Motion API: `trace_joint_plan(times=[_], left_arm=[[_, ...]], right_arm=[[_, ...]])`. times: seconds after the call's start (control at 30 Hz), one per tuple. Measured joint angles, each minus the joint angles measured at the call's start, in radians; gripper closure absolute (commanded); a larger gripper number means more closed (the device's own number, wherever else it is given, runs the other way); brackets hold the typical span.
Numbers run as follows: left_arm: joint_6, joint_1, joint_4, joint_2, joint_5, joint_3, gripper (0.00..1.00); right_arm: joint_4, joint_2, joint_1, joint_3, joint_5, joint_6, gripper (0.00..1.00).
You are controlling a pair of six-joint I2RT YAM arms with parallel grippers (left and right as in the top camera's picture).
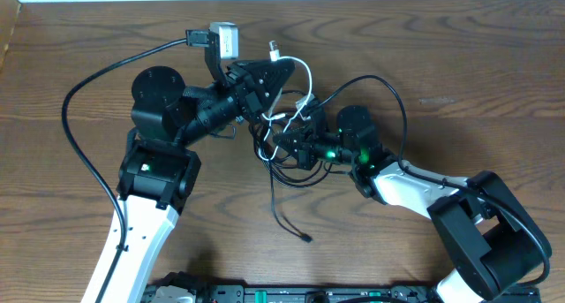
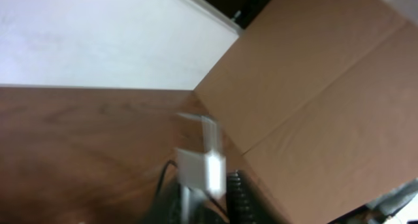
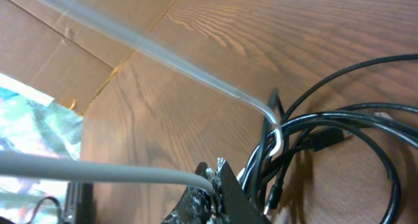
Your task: Untangle cables
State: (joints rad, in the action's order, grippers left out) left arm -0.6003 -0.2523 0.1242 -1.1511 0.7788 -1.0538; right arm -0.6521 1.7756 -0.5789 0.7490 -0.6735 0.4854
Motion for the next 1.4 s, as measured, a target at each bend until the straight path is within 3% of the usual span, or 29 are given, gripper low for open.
trace_joint_plan(times=[0.1, 0.33, 0.57, 0.8, 0.97, 1.17, 1.4], left_arm=[[0.023, 0.0, -0.058, -0.001, -0.019, 0.0, 0.59], [0.109, 0.0, -0.209, -0.04, -0.087, 0.0, 0.57], [0.15, 0.0, -0.236, -0.105, -0.128, 0.0, 0.57], [0.184, 0.0, -0.295, -0.149, -0.131, 0.0, 0.57], [0.235, 0.0, -0.359, -0.168, -0.132, 0.0, 0.57], [0.284, 0.0, -0.386, -0.169, -0.135, 0.0, 0.57], [0.326, 0.0, -0.413, -0.169, -0.135, 0.001, 0.57]], right_arm=[[-0.011, 0.0, 0.013, 0.0, -0.045, 0.027, 0.99], [0.001, -0.038, 0.133, 0.0, -0.216, 0.116, 0.99], [0.173, -0.304, 0.308, 0.002, -0.333, 0.176, 0.99], [0.565, -0.529, 0.5, 0.003, -0.358, 0.093, 0.99], [0.876, -0.582, 0.594, 0.023, -0.282, -0.025, 0.98], [1.434, -0.583, 0.593, 0.253, 0.08, -0.184, 0.99], [1.751, -0.585, 0.621, 0.592, 0.405, -0.245, 0.99]])
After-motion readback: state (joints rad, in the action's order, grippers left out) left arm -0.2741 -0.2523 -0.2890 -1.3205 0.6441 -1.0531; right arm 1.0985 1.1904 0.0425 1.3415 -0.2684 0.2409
